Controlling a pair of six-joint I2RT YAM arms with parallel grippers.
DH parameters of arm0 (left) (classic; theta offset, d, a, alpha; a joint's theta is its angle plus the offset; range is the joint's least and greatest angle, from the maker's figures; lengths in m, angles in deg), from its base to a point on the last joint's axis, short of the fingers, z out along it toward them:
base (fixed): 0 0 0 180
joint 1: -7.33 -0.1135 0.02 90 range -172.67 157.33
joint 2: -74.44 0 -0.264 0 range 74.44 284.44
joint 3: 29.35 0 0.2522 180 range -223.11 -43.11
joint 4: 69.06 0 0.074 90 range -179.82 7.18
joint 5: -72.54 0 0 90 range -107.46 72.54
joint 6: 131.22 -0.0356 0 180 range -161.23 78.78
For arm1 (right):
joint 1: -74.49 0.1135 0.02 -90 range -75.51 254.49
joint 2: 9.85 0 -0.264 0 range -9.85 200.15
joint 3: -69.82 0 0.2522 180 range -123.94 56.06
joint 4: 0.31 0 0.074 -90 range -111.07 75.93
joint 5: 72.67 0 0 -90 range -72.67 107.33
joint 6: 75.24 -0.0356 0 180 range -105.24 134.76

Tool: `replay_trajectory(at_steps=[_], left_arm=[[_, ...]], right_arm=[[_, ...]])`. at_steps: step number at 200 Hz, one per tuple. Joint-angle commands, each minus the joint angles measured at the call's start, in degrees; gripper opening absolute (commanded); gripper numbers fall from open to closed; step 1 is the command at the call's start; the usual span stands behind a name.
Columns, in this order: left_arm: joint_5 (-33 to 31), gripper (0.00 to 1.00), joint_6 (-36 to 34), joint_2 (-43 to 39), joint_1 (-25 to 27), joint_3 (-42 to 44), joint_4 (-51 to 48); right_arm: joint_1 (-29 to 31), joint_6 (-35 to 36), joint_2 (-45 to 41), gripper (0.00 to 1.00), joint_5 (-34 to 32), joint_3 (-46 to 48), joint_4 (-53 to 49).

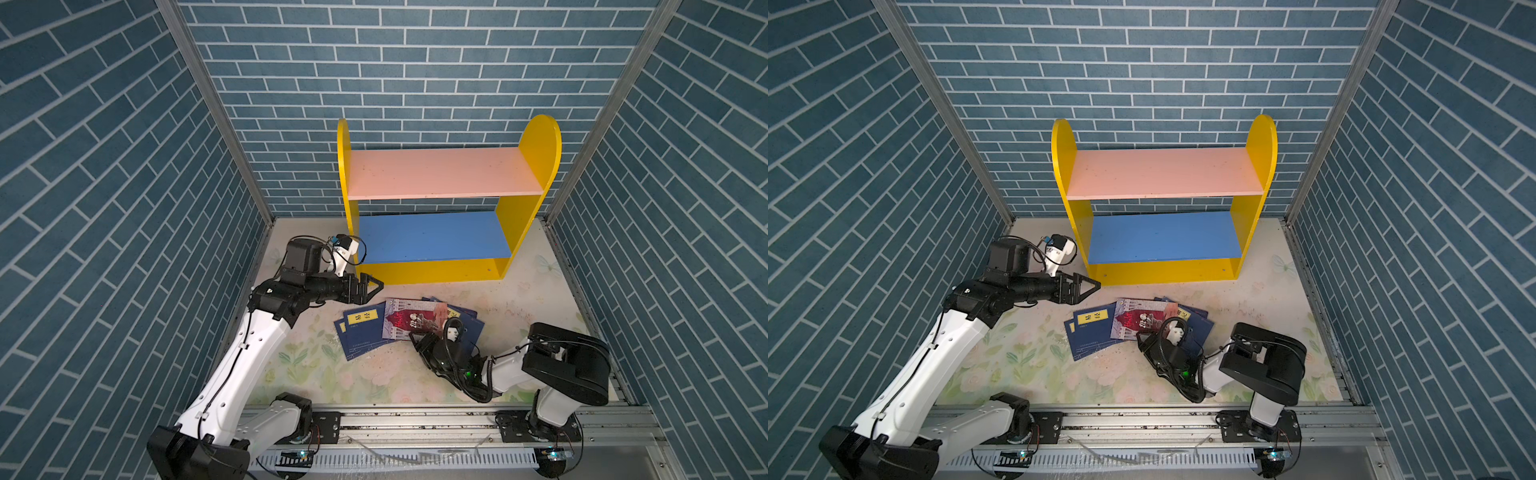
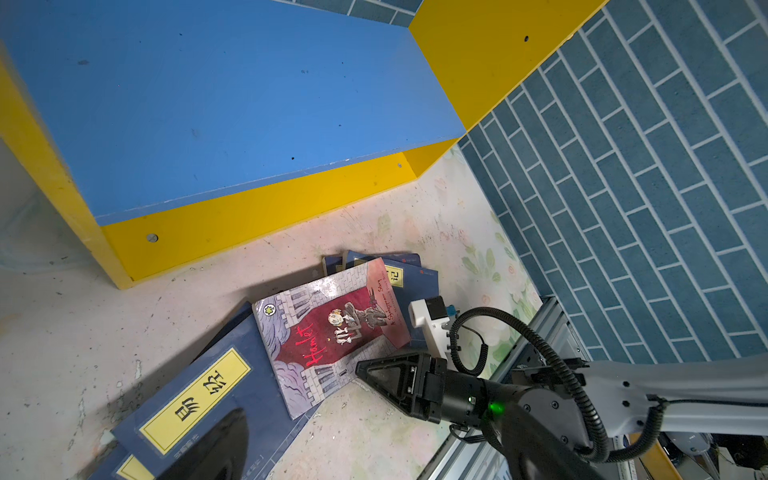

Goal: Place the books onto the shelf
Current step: 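Close the right gripper on the Hamlet book's edge and grip it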

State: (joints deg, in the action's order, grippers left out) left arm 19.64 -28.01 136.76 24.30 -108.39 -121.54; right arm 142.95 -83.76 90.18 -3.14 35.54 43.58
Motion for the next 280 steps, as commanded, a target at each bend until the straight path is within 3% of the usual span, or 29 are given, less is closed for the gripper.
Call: replay_trajectory(at_steps=[1,53,108,172,280], left_arm=[[-0.61,0.96,-0.03,-0.78,0.56,0.32,0.64],[-0.8,0.96,0.27,-1.16,0.68,0.59,0.7],[-0.72,0.96,0.84,-1.43,0.69,1.64,1.45],[-0.29,0.96,1.55,-1.81,0.69,2.08,1.83],[0.77,0.96,4.01,-3.17,0.64,2.43,1.14]], right_arm=[[1.24,-4.63,7.08,0.42,-5.13,2.82,11.81],[2.94,-8.61,16.2,0.36,-9.15,3.79,22.43],[3.87,-8.71,13.02,0.29,-14.0,6.77,20.81],[3.78,-8.72,14.41,0.27,-14.07,6.12,22.22],[3.82,-7.05,10.81,0.1,-14.78,5.74,17.53]])
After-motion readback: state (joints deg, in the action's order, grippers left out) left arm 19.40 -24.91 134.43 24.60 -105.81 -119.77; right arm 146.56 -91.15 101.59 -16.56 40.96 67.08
